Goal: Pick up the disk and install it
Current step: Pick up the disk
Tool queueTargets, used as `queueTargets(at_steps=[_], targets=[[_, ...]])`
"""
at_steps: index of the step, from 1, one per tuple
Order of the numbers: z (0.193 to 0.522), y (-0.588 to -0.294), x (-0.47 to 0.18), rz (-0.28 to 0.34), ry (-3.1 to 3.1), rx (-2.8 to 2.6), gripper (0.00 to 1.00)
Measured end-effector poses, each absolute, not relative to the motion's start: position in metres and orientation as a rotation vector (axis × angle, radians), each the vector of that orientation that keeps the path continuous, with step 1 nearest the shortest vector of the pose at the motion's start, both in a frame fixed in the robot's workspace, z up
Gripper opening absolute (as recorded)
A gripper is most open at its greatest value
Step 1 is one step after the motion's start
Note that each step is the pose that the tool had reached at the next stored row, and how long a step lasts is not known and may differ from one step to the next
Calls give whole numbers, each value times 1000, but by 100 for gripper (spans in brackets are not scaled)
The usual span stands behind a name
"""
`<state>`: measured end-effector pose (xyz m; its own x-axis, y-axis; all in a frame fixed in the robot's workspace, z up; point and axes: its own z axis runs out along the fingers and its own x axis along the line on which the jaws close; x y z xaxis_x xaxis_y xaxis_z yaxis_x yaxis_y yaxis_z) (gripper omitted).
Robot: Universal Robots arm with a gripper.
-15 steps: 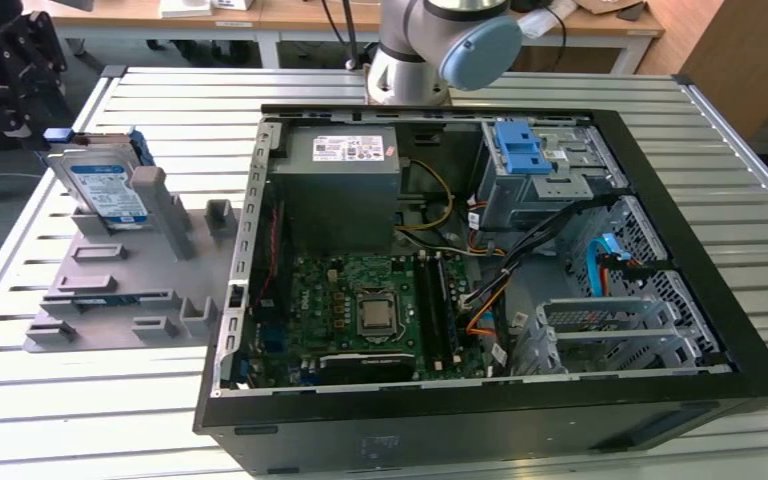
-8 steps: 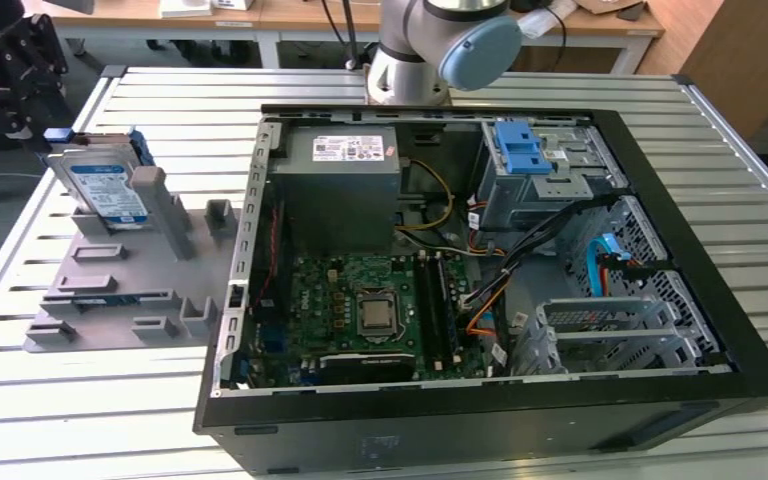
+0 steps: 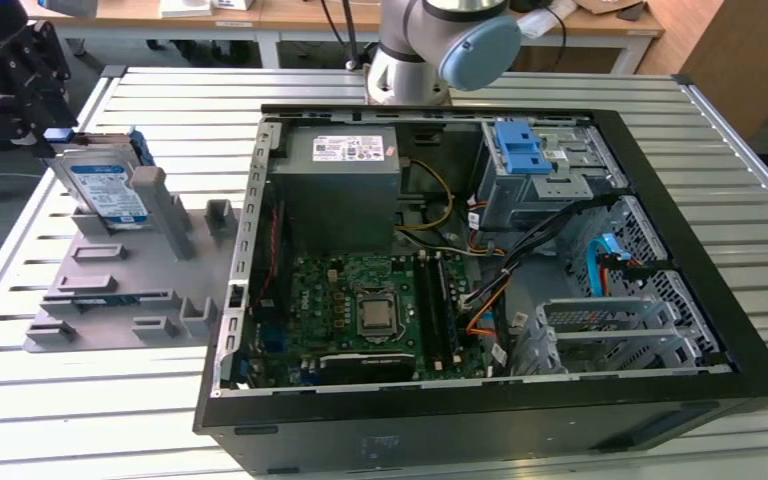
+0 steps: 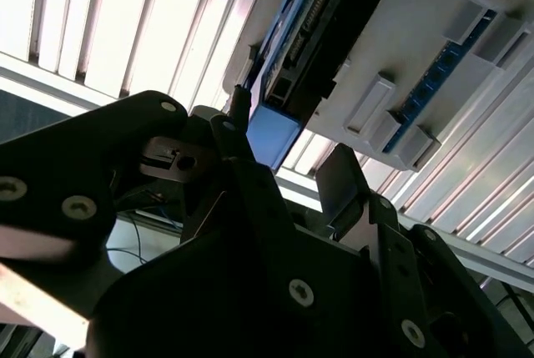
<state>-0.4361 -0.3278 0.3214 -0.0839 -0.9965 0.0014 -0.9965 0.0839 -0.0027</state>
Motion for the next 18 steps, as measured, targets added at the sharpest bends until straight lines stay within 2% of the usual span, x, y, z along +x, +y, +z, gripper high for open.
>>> queueTargets(at_steps=[18], targets=[[303, -326, -438, -11, 2304, -2133, 59]])
